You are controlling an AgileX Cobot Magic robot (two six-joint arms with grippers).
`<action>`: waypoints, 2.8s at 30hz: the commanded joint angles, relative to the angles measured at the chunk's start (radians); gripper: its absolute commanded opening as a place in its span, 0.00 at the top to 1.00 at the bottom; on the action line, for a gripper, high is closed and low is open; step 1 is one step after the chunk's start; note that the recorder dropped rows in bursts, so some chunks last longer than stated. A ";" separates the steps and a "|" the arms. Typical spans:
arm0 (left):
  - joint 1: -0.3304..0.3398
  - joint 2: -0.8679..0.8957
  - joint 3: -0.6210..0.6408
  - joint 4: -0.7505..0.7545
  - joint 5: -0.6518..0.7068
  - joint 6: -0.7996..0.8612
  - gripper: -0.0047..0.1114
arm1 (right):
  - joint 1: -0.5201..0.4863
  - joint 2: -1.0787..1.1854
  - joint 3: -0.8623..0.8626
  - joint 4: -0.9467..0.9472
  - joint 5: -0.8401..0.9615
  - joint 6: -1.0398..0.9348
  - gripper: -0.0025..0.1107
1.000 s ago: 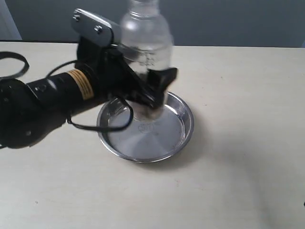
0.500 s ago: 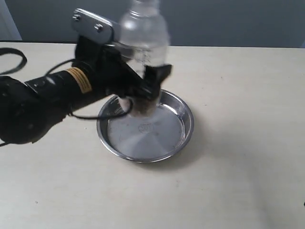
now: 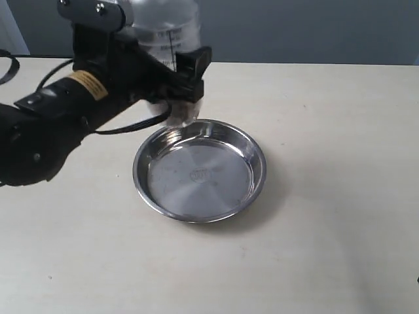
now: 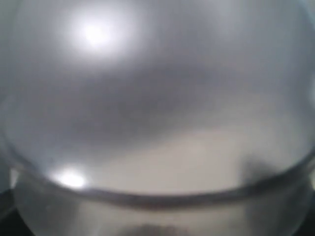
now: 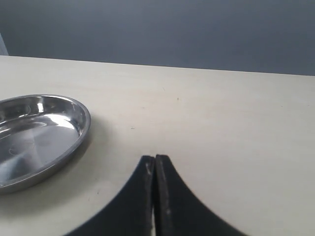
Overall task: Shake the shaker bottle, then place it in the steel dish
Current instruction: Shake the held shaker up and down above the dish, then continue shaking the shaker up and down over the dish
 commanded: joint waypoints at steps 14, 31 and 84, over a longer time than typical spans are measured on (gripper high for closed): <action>-0.041 0.025 0.016 0.282 -0.072 -0.239 0.96 | 0.004 -0.004 0.001 -0.005 -0.013 0.000 0.98; -0.156 -0.059 -0.171 0.113 -0.104 0.148 0.96 | 0.004 -0.004 0.001 -0.005 -0.013 0.000 0.98; -0.153 0.086 0.081 -0.133 -0.091 -0.010 0.96 | 0.004 -0.004 0.001 -0.005 -0.013 0.000 0.98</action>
